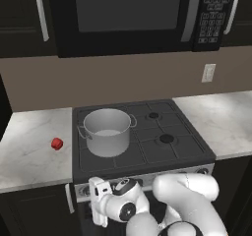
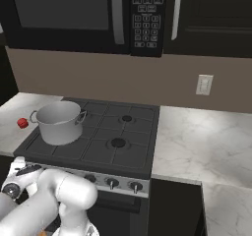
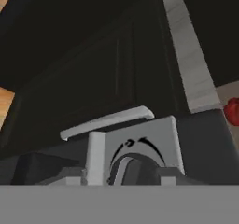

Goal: Turn on the burner for the pot on the stove. Wait thirty seconds for the pot to heat up. Then add the bell pepper to the pot.

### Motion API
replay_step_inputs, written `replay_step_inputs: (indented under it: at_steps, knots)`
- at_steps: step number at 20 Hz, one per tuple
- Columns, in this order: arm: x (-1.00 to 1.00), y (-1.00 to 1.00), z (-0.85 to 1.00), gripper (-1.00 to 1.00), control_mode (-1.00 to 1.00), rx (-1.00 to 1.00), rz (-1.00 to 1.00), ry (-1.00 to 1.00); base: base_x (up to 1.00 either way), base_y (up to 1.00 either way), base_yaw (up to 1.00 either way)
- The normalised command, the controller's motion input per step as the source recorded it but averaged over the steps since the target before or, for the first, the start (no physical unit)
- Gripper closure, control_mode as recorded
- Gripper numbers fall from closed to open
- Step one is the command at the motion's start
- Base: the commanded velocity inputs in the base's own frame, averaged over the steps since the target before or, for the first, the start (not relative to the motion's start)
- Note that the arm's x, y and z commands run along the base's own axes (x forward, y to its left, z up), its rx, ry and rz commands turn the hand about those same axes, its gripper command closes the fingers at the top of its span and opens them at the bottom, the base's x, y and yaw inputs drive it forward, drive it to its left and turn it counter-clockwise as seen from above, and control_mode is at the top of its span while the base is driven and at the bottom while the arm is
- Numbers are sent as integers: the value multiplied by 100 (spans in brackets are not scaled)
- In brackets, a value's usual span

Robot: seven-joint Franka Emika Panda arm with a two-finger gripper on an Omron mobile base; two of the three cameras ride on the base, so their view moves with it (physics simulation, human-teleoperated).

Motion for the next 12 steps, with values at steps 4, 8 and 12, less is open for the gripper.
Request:
replay_step_inputs:
  at_steps: [4,8,12]
  knots:
    - [-100,-22,98,-100,-100,0,25,-27,0,0,0]
    - [-90,-21,100,-100,-100,0,21,-25,0,0,0]
    - [-52,-8,100,-100,-100,0,19,-9,0,0,0]
